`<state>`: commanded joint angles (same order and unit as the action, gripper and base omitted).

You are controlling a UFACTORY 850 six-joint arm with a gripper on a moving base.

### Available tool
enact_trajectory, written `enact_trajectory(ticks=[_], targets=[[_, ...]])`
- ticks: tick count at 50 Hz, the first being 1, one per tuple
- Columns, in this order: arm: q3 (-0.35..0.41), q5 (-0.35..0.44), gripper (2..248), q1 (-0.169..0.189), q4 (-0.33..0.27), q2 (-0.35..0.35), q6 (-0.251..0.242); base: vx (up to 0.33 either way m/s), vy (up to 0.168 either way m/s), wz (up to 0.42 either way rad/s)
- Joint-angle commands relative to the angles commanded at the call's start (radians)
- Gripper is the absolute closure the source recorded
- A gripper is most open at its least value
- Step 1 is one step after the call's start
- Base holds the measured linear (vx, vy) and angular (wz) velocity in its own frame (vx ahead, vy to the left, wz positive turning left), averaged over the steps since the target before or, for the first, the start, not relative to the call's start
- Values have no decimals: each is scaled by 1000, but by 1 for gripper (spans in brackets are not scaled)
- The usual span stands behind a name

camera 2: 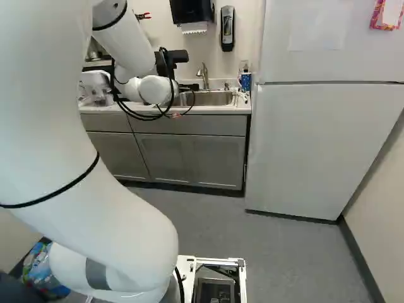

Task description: Rinse the cup and place it in the tray

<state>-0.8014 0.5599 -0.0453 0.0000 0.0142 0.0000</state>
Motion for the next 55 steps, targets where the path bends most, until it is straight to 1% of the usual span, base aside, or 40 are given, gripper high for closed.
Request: enact_trajectory(ticks=[55], targets=[[-121,0,3,2,0,-4,0,0,0,0]])
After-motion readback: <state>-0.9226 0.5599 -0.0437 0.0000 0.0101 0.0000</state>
